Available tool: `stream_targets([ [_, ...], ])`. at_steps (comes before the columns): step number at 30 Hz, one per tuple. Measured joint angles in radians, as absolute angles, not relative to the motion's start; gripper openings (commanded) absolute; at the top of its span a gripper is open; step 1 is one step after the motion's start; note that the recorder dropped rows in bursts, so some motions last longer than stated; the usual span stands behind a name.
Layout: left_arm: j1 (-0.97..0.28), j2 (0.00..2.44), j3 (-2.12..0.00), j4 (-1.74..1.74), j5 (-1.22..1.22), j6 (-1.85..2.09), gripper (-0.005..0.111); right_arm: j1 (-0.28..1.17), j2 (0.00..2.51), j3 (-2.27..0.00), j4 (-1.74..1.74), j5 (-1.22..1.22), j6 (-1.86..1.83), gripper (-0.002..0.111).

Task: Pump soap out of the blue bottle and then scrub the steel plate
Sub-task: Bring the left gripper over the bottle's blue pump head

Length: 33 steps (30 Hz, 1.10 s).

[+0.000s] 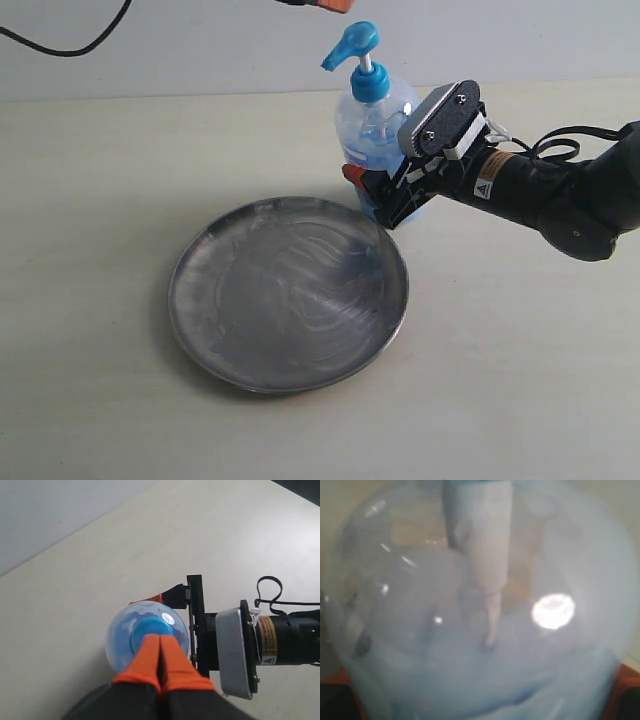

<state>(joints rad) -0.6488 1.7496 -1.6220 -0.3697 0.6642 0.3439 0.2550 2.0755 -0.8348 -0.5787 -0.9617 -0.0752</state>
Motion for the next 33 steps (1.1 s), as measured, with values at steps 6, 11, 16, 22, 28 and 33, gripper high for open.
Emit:
stream_targets([
  [6,-0.649,1.769,-1.624,-0.370,0.677,0.344,0.000,0.255,2.076,-0.835,-0.583,-0.962,-0.079,0.000],
  [11,-0.649,1.776,-1.624,-0.374,0.679,0.344,0.000,0.255,2.076,-0.835,-0.593,-0.962,-0.089,0.000],
  [16,-0.649,1.776,-1.624,-0.376,0.679,0.344,0.000,0.255,2.076,-0.835,-0.597,-0.962,-0.094,0.000],
  [22,-0.649,1.793,-1.624,-0.394,0.670,0.344,0.000,0.255,2.076,-0.837,-0.601,-0.964,-0.094,0.000],
  [28,-0.649,1.796,-1.624,-0.403,0.642,0.344,0.000,0.255,2.076,-0.837,-0.601,-0.964,-0.094,0.000],
  [33,-0.649,1.796,-1.624,-0.403,0.610,0.344,0.000,0.255,2.076,-0.837,-0.601,-0.962,-0.094,0.000],
])
